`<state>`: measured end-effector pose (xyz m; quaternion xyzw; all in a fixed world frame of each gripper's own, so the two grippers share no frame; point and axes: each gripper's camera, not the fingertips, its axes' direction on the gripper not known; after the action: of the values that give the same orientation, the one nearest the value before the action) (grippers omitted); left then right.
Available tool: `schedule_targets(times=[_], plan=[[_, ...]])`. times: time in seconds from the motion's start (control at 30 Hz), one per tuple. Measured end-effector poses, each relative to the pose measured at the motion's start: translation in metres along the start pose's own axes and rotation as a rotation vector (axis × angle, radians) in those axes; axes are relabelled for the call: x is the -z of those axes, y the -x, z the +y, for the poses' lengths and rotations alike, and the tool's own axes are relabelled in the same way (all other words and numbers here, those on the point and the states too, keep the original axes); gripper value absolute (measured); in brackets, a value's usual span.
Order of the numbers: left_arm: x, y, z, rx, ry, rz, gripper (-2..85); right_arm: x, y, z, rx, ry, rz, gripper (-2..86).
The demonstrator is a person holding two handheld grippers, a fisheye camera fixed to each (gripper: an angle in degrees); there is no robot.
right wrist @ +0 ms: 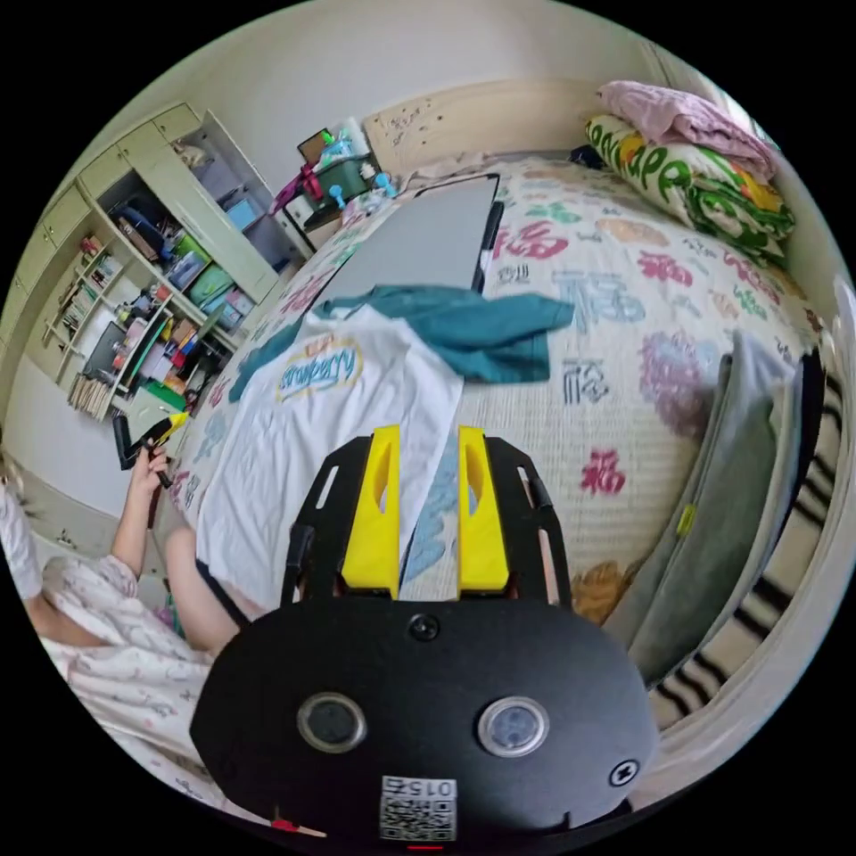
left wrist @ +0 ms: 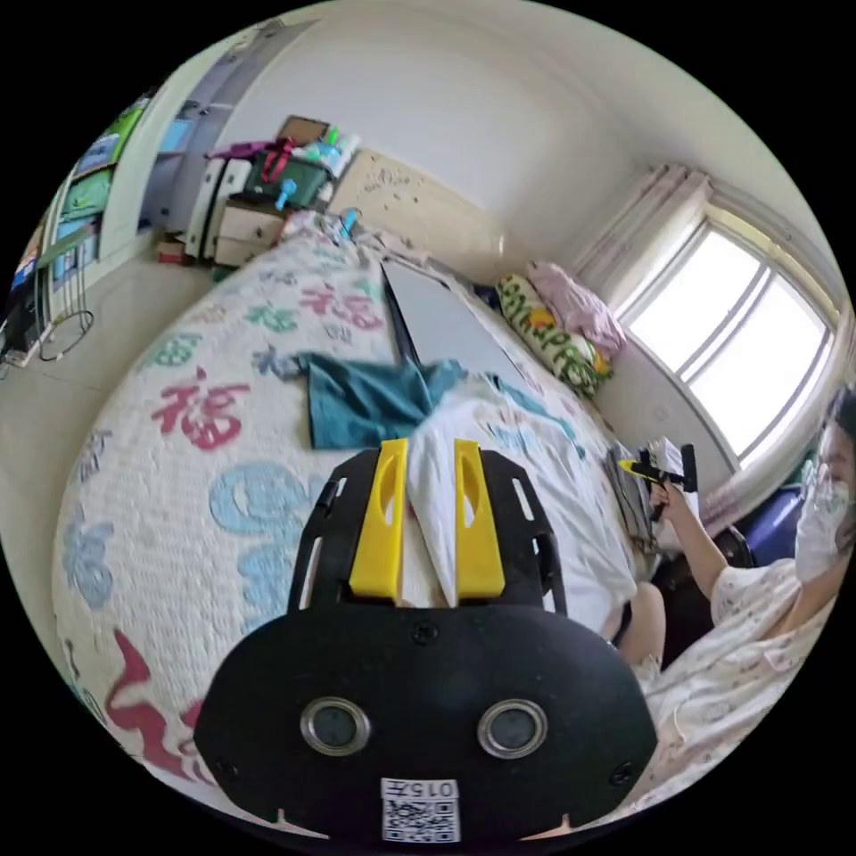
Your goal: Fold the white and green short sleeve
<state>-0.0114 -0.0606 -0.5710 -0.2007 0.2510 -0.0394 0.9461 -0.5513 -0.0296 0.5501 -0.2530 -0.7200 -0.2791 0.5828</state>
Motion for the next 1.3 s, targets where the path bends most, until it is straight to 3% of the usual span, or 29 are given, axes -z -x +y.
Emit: schedule_targets(times=[0.2,0.5,0.77,1.03,1.13,1.3], plan=[[0.025,-0.107,0.125,0.000,0.303,0.055,10.2,0.057,0.004,0.148,-0.116,0.173,-0.183,10.4],[0.012,-0.207,0.237,-0.028,0.458,-0.047,13.0,0.130,0.083,0.212,0.020,0.295,-0.190,10.4],[-0.021,-0.243,0.314,-0.020,0.457,-0.074,12.2,0.148,0.112,0.236,0.002,0.329,-0.193,8.3],[-0.053,-0.289,0.387,-0.177,0.478,-0.270,3.1,0.151,0.133,0.245,-0.017,0.333,-0.132,1.3],[-0.036,-0.287,0.410,-0.154,0.457,-0.224,1.1,0.172,0.142,0.256,-0.019,0.306,-0.119,-0.1],[0.023,-0.288,0.445,-0.166,0.416,-0.301,0.3,0.231,0.140,0.288,-0.063,0.234,0.003,-0.5]])
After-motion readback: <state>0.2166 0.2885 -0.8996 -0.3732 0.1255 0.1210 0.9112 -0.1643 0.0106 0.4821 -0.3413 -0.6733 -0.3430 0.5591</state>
